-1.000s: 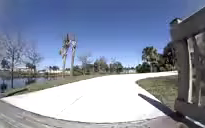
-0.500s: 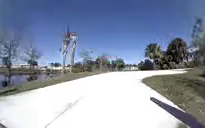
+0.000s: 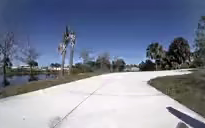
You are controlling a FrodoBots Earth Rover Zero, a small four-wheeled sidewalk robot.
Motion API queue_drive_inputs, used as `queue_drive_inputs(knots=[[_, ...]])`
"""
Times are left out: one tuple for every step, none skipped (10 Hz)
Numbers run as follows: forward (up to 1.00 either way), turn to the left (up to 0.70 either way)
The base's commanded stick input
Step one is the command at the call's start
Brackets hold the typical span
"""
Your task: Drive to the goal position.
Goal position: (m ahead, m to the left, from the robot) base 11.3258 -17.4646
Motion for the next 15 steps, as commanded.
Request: queue_drive_inputs(knots=[[1.00,0.00],[1.00,0.00],[1.00,0.00],[1.00,0.00],[1.00,0.00],[1.00,0.00],[1.00,-0.03],[1.00,-0.40],[1.00,-0.40],[1.00,-0.40],[1.00,-0.40],[1.00,-0.19],[1.00,0.00],[1.00,0.00],[1.00,0.00]])
